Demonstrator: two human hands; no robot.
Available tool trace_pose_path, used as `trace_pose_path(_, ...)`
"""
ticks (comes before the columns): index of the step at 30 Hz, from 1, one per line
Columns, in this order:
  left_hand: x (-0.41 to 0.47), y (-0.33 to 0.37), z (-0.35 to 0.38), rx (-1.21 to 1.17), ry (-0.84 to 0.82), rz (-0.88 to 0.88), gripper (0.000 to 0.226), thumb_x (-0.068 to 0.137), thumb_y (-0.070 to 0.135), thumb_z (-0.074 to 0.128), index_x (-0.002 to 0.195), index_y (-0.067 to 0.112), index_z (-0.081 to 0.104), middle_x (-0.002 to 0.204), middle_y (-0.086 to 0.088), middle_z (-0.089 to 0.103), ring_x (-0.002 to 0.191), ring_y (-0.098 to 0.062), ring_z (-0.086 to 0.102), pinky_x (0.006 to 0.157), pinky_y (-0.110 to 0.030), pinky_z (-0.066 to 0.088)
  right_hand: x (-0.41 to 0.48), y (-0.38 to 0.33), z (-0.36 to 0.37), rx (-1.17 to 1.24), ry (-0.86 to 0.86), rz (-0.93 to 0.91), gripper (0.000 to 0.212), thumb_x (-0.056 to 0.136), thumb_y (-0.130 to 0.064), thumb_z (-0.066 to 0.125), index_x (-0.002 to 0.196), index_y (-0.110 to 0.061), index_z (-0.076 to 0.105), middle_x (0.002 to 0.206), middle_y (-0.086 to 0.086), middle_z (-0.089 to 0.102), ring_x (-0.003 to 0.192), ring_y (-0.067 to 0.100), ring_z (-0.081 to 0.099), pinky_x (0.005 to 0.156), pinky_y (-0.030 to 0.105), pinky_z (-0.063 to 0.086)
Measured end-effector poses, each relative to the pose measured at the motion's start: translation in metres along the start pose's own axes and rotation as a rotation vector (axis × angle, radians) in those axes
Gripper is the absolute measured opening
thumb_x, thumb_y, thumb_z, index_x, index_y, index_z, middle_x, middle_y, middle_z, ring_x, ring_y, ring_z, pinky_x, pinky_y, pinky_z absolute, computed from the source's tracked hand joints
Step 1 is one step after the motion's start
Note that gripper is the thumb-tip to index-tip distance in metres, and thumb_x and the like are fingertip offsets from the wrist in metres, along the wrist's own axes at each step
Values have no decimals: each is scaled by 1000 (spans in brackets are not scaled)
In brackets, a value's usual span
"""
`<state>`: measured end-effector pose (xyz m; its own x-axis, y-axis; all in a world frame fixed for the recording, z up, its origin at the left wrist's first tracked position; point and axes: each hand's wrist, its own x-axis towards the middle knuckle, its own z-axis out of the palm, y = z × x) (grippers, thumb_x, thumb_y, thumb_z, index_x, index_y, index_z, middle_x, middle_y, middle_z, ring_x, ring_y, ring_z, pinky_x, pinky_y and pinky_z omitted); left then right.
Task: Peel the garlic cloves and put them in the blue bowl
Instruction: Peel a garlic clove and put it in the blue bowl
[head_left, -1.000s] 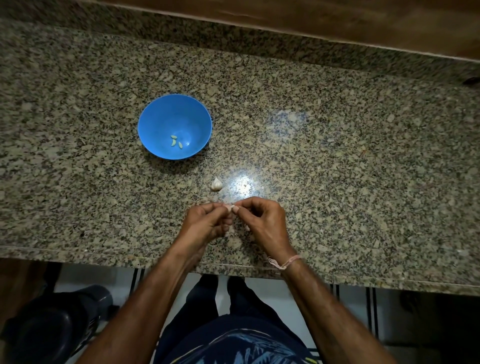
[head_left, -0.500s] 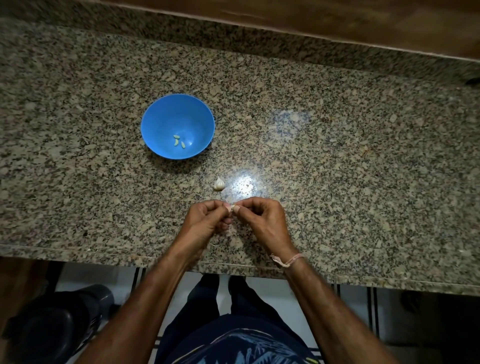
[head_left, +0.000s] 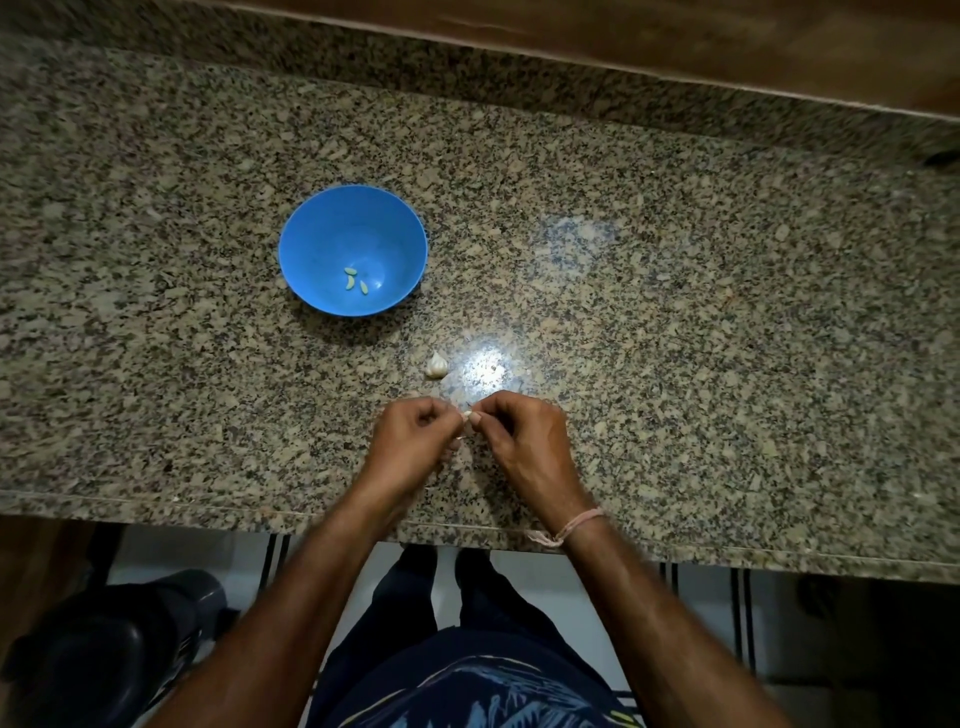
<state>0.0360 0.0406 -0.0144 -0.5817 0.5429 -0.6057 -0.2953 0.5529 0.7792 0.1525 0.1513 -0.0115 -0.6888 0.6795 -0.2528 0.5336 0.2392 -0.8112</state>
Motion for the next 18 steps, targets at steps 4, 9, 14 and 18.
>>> trace_pose_path(4, 4, -2, -3, -270, -109, -206, 18, 99, 14, 66, 102, -2, 72, 77, -7, 67, 65, -12, 59, 65, -26, 50, -1, 1, 0, -56, 5, -38, 9, 98, -20, 71, 97, -13, 77, 83, -7, 73, 73, 0, 66, 68, 11, 52)
trace_pose_path(9, -1, -5, 2, -146, -27, -90, 15, 98, 16, 66, 97, 2, 72, 77, -6, 67, 66, -14, 58, 61, -27, 47, -1, 3, 2, 19, -13, 48, 14, 101, -23, 67, 90, -17, 72, 78, -7, 70, 70, 4, 63, 64, 10, 48)
trace_pose_path(14, 0, -5, 9, 279, 170, 87, 10, 95, 27, 72, 92, 17, 73, 81, 3, 71, 73, -8, 66, 62, -18, 46, 2, 5, 0, 66, 0, 89, 21, 100, -26, 67, 79, -25, 68, 72, -11, 66, 65, -6, 58, 61, 7, 42)
trace_pose_path(18, -1, -5, 13, 401, 243, 223, 6, 97, 20, 71, 100, 16, 73, 89, 5, 71, 77, 0, 62, 61, -10, 41, 2, 9, -1, 76, -20, 121, 24, 100, -28, 67, 76, -25, 66, 69, -12, 63, 61, -8, 56, 59, 7, 41)
